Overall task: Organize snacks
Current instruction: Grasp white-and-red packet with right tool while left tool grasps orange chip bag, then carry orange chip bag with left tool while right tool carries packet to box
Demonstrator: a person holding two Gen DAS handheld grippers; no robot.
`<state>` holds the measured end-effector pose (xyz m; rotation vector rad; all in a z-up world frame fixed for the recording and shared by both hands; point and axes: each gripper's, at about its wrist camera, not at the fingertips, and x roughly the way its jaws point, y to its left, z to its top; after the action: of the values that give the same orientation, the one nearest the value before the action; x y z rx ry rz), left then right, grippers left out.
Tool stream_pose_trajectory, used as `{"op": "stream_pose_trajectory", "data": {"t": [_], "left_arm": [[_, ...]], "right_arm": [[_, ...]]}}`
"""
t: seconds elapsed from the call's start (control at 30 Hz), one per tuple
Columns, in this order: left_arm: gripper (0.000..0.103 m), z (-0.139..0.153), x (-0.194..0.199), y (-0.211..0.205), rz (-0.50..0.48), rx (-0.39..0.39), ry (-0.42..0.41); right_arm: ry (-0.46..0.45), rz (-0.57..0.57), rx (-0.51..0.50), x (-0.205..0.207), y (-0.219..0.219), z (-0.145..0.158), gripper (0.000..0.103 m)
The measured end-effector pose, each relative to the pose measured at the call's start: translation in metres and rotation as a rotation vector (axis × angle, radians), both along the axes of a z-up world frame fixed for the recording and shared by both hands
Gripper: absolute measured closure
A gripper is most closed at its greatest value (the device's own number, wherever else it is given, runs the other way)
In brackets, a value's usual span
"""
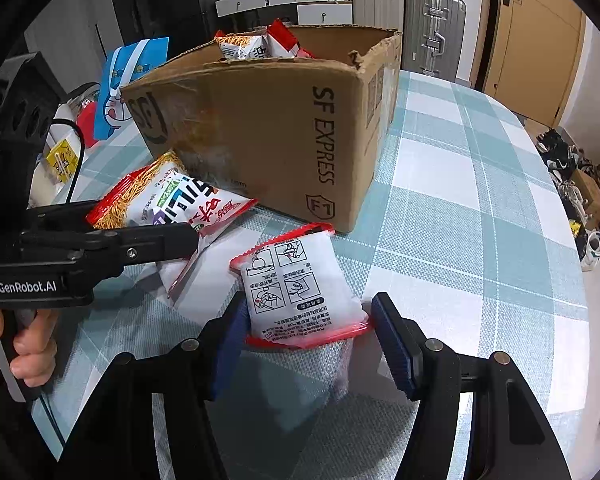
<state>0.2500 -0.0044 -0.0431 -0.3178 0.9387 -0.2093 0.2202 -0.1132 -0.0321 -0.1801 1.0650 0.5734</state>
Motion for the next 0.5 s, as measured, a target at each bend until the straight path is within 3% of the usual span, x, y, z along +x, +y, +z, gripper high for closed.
{"op": "stream_pose_trajectory", "data": {"t": [0.5], "left_arm": [[0.053,-0.003,-0.028,0.008,0.022,-0.002,-0.009]], "right_arm": [[-0.011,-0.013,0.008,0.001,0.002,-0.002,0.035]]}}
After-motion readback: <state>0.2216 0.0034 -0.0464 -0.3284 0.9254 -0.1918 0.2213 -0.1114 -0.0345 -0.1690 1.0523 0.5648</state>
